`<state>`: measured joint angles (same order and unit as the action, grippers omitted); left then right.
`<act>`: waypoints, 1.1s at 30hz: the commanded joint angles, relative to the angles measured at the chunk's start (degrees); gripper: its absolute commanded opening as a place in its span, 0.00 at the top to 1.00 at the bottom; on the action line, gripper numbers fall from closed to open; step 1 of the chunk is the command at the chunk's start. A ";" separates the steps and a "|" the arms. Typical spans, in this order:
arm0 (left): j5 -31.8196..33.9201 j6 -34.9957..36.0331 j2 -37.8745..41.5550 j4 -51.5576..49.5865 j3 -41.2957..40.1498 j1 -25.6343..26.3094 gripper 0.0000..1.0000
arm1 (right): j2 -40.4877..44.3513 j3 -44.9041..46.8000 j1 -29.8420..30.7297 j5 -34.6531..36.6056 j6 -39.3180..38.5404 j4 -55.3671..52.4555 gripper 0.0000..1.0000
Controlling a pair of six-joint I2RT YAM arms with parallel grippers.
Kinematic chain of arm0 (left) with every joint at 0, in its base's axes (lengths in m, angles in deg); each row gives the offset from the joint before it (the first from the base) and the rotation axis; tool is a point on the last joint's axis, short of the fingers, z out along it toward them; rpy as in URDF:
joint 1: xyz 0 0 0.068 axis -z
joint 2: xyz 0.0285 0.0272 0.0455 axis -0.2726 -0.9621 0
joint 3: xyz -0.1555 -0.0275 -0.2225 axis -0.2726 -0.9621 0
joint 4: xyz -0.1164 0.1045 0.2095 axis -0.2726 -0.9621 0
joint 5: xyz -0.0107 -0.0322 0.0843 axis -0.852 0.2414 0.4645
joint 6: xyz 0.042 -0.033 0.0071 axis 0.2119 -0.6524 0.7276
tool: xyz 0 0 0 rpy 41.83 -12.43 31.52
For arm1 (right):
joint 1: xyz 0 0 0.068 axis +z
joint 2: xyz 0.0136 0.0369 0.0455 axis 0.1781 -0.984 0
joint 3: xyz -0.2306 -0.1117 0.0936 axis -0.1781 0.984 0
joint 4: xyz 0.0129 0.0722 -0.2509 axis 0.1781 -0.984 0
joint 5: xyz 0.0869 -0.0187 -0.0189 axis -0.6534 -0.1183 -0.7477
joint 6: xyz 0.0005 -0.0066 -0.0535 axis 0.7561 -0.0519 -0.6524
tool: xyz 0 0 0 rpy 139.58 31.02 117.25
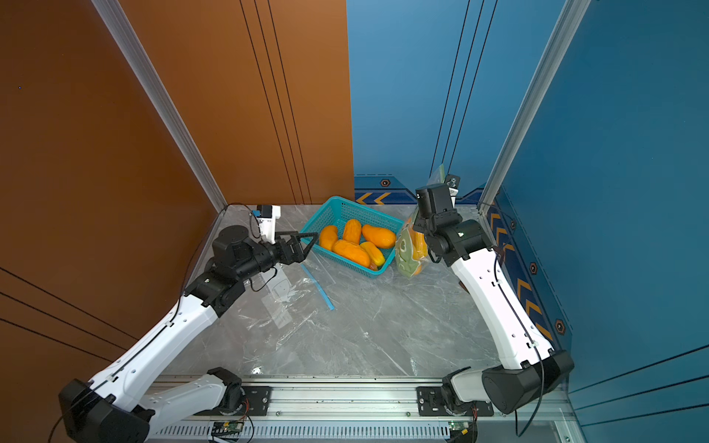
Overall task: Place the mango in a zip-top bag and seal the zipper
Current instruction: Place the zipper food storage bag at the center of the board.
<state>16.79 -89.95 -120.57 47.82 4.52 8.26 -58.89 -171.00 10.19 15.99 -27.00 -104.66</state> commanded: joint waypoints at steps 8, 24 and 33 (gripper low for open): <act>-0.14 -0.52 -0.59 1.96 -1.57 0.19 0.02 | 2.05 0.71 -0.84 -1.03 3.11 2.17 1.00; 6.59 -4.51 -9.37 0.20 -0.39 -4.48 0.02 | 8.67 2.14 -1.11 1.33 3.70 1.62 1.00; 6.80 -4.79 -8.31 1.13 -2.92 -5.40 0.02 | 1.64 2.39 -1.16 -1.51 4.77 4.57 1.00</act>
<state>22.63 -94.04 -130.10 48.19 3.23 3.54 -55.34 -169.01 9.22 15.01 -23.84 -103.04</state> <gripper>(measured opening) 0.981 0.047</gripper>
